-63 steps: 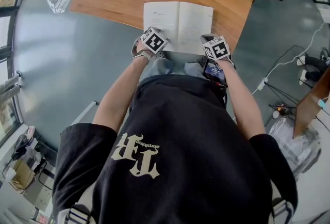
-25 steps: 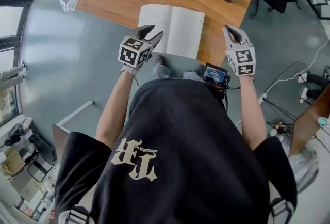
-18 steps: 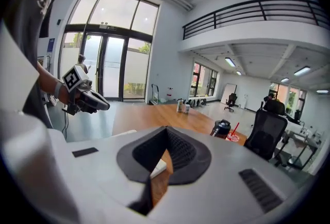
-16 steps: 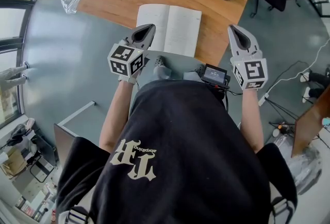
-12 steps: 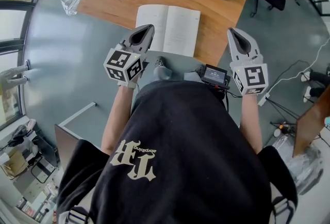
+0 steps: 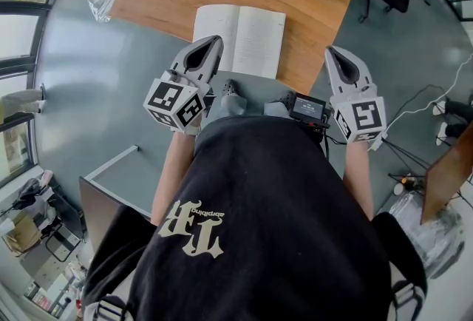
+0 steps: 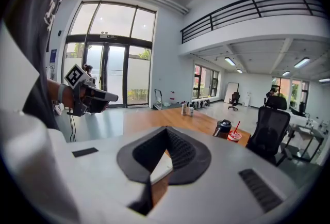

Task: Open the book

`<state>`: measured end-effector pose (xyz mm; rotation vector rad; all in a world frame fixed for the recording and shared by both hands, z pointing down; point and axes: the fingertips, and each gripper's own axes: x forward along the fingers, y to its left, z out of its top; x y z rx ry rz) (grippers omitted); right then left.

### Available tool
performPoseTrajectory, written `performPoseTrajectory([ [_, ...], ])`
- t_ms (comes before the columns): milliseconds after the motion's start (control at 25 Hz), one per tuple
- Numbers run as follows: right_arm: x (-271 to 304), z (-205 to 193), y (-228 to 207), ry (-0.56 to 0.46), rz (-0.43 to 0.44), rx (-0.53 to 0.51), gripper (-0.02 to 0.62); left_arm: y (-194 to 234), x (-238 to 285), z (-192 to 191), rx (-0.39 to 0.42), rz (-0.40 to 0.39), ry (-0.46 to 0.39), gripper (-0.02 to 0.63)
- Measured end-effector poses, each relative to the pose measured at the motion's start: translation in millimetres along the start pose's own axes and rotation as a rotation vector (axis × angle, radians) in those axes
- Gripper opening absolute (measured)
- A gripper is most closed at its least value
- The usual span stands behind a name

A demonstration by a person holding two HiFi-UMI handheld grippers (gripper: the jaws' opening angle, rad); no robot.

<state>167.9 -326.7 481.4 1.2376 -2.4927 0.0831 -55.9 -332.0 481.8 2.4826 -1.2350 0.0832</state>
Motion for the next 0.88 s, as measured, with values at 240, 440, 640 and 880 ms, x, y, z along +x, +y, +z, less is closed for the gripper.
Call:
performPoseTrajectory([
  [240,2.2,0.5,3.5,0.004,0.018,-0.010,-0.012,-8.4,0.0,2.3,0.001,-0.013,-0.010,0.007],
  [440,4.0,0.0,6.8,0.006,0.027,-0.015,-0.012,-7.9,-4.1,1.6,-0.007,-0.007,-0.015,0.006],
  [640,7.9,-1.1,8.0,0.019,0.029,-0.025,-0.012,-4.6,-5.6,0.8,-0.012,-0.002,-0.021,0.006],
  [880,7.1,-7.4,15.5,0.026,0.031,-0.009,-0.012,-3.0,-9.4,-5.8,-0.010,-0.003,-0.015,0.007],
])
